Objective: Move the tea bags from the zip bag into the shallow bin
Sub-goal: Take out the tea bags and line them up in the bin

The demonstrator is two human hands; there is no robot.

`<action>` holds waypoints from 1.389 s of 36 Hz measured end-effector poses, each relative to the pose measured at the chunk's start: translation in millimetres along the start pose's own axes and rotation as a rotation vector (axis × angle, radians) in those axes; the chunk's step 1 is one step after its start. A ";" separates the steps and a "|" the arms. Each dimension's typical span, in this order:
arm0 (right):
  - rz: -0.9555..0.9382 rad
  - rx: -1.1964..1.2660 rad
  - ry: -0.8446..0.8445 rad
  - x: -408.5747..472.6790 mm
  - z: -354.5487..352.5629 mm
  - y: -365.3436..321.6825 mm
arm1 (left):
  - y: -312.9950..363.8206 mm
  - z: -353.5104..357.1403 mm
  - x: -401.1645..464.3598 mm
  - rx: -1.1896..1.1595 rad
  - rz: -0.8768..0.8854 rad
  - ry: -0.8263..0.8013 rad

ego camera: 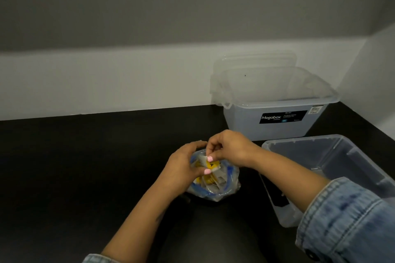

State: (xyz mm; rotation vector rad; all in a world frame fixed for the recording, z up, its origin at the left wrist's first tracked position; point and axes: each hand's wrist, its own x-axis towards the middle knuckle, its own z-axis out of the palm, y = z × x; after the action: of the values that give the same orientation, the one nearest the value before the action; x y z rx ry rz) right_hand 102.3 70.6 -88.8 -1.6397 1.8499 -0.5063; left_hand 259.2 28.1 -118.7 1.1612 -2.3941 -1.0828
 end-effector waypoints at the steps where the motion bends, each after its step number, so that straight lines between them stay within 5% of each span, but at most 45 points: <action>1: -0.018 -0.010 0.000 -0.1 -0.4 -2.1 | 0.6 -1.2 0.3 0.008 0.014 -0.026; 13: 0.108 0.029 0.209 10.0 25.4 10.0 | -17.3 -11.8 -0.6 -0.038 -0.089 0.118; 20: -0.113 -0.740 -0.054 16.5 55.0 13.9 | -23.2 -18.6 1.6 -0.107 -0.155 0.144; 24: -0.111 -0.887 -0.127 26.0 64.5 17.3 | -24.4 -17.8 0.4 -0.121 -0.165 0.132; 40: -0.336 -0.808 -0.122 32.9 43.5 23.8 | -31.9 -16.7 3.4 -0.163 -0.198 0.145; 50: -0.199 -0.445 -0.061 29.9 28.1 23.3 | -34.3 -16.9 2.3 -0.180 -0.201 0.155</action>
State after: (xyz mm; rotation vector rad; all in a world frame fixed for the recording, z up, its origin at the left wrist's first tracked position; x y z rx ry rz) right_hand 102.0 48.1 -130.4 -2.1190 1.8539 -0.1229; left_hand 285.7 4.0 -132.2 1.3881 -2.0516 -1.1933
